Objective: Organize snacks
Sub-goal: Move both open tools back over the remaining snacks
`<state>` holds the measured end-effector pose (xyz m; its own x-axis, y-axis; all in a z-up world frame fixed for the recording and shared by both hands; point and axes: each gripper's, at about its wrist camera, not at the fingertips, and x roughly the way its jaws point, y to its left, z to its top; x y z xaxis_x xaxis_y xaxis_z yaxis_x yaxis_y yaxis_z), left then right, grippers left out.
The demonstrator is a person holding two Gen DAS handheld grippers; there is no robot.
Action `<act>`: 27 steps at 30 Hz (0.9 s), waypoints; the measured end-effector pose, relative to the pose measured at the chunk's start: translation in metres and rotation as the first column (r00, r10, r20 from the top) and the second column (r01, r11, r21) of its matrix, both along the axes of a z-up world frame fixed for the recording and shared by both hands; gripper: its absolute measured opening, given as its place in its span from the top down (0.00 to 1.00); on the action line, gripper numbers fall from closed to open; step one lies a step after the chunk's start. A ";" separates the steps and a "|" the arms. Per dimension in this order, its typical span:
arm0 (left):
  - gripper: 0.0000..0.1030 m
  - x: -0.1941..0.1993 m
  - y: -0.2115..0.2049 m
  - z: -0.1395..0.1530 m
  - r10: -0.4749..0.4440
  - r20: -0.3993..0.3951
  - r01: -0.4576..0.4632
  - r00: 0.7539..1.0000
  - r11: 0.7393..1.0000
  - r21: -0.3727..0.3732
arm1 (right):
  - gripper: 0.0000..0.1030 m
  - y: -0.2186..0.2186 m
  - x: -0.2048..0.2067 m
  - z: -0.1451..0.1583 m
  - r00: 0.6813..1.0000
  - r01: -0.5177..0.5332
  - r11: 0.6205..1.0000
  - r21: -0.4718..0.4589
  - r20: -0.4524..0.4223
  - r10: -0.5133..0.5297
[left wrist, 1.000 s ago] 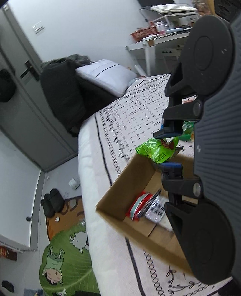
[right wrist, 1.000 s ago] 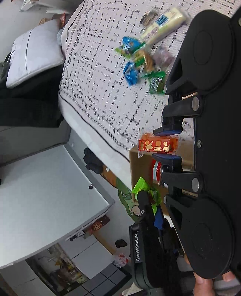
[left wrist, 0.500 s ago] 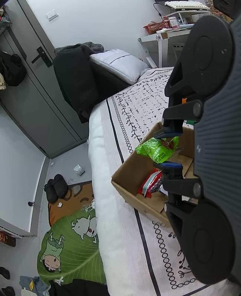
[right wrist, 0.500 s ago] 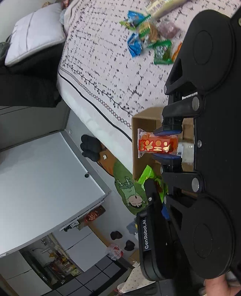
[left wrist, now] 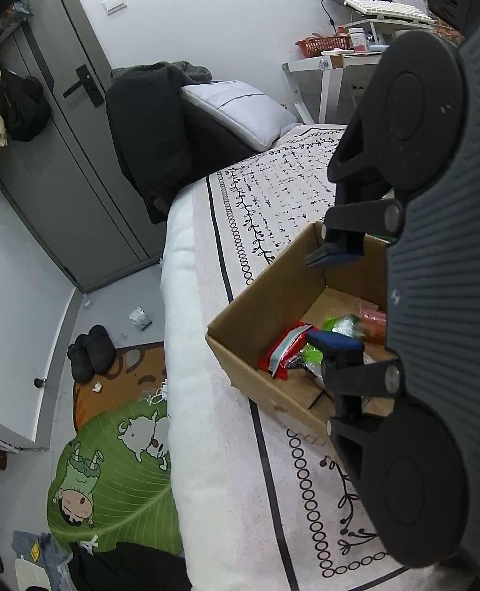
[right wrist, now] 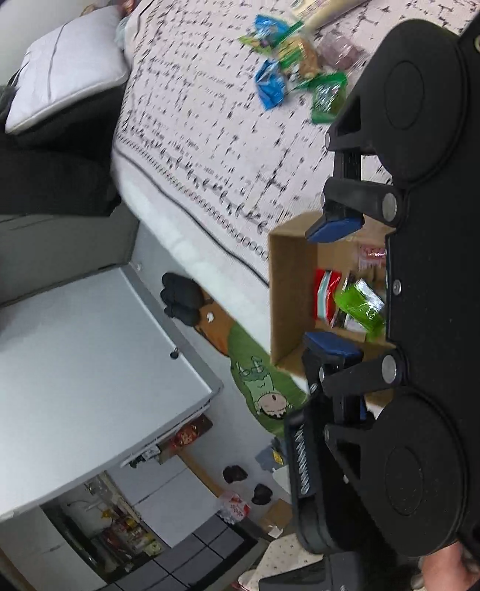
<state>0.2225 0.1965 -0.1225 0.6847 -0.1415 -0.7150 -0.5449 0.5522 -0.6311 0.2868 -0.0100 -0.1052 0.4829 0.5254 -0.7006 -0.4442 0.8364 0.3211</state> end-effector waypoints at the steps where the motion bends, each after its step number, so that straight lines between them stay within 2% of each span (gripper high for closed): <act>1: 0.60 0.001 -0.001 0.000 0.000 -0.001 0.000 1.000 1.000 -0.002 | 0.42 -0.004 0.000 -0.002 1.000 0.007 1.000 -0.007 0.002 -0.007; 11: 0.32 0.007 -0.020 0.003 -0.053 -0.033 0.055 0.998 0.998 0.042 | 0.22 -0.043 -0.004 -0.002 0.998 0.059 0.997 -0.043 0.026 -0.058; 21: 0.29 0.014 -0.045 0.007 -0.090 -0.056 0.096 0.994 0.990 0.107 | 0.15 -0.090 -0.002 -0.004 0.992 0.118 0.991 -0.064 0.041 -0.115; 27: 0.29 0.018 -0.072 0.011 -0.149 -0.061 0.158 0.987 0.973 0.167 | 0.10 -0.121 -0.001 -0.009 0.986 0.161 0.984 -0.072 0.040 -0.159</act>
<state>0.2410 0.1245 -0.1110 0.6287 -0.1153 -0.7690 -0.4726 0.7287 -0.4956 0.2861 -0.1314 -0.1146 0.5806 0.3862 -0.7168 -0.3120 0.9187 0.2423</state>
